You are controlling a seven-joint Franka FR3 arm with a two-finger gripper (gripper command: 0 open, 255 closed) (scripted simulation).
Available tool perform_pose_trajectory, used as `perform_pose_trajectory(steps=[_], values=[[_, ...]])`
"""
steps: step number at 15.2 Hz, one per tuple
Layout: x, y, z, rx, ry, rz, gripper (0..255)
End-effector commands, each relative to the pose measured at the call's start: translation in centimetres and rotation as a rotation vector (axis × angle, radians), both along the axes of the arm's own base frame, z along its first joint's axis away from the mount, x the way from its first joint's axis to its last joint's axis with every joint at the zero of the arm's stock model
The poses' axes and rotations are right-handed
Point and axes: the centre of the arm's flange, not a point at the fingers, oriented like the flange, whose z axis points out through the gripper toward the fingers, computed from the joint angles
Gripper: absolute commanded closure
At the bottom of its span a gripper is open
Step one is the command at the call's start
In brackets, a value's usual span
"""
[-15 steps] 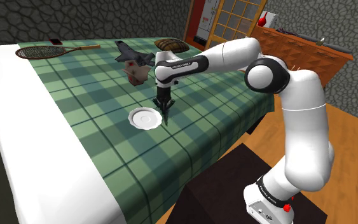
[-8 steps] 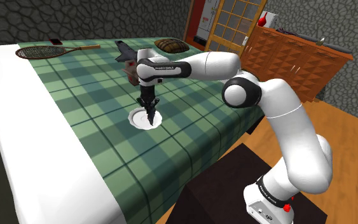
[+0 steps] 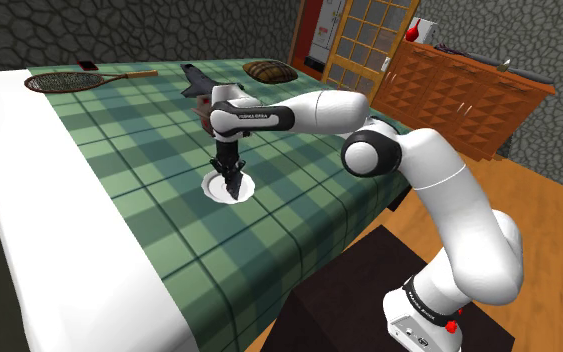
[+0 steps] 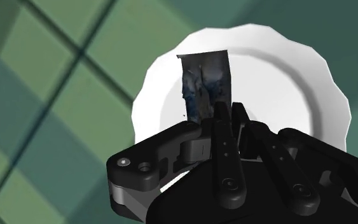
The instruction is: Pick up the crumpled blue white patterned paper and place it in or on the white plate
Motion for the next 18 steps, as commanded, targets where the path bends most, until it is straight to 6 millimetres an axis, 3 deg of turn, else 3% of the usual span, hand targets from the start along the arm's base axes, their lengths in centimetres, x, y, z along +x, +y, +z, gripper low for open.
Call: perform_pose_trajectory(steps=[1,4,11,12,17,18], values=[[-0.3,-0.7,-2.2,-0.011,0.02,-0.002,255],[-0.3,-0.7,-3.5,-0.011,0.02,-0.002,255],[-0.3,-0.7,-3.5,-0.011,0.02,-0.002,255],[-0.3,-0.8,-3.5,-0.011,0.02,-0.002,0],[-0.3,-0.7,-3.5,-0.011,0.02,-0.002,0],[0.0,-0.7,-2.2,-0.011,0.02,-0.002,0]])
